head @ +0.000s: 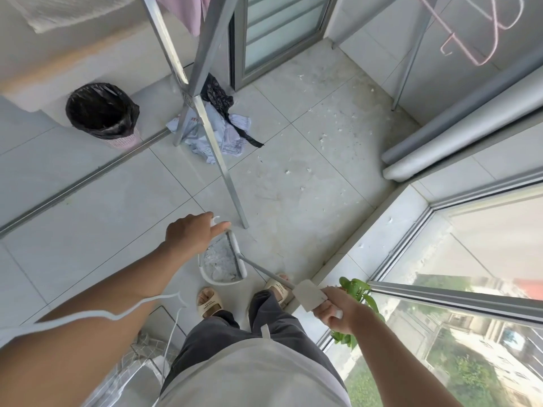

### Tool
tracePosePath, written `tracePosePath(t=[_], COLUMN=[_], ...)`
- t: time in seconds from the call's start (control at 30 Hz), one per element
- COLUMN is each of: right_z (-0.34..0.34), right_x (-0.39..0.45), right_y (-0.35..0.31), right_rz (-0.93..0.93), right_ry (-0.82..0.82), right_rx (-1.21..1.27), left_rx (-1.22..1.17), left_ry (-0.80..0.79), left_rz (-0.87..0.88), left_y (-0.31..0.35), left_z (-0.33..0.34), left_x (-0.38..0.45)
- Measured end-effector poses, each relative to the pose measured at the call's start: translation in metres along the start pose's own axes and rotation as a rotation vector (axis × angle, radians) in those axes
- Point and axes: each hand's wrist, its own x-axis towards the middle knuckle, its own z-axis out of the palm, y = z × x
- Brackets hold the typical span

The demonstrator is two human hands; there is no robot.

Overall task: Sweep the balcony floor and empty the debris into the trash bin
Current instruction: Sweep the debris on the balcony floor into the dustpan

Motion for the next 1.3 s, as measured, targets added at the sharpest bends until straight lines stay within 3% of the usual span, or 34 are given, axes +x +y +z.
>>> tracePosePath(t=[0.37,0.57,0.73,1.1,1.3], right_z=[-0.02,0.028,0.058,0.022,0.047], right_x=[-0.026,0.014,0.033,0.004,0.016], right_y=[-0.018,0.018,0.046,0.041,0.05], right_rz=[-0.109,-0.076,-0.033,-0.123,-0.115], right_ry=[0.072,0.146,0.102,0.142,0.276], right_rx=[-0.221,-0.351,-0.399,-0.327,-0.512], left_rx=[0.009,0.023,0.019,-0.044,-0.047], left_ry=[0.136,0.121,0.129,0.132,0.131], left_rz=[-0.124,-0.107,-0.092,-0.066,-0.069], left_y=[-0.099,-0.102,-0.105,-0.124,-0.123], left_z=[-0.017,-0.004,0.0,0.003,0.003], left_x=[-0.03,-0.046,-0.045,-0.056,-0.052])
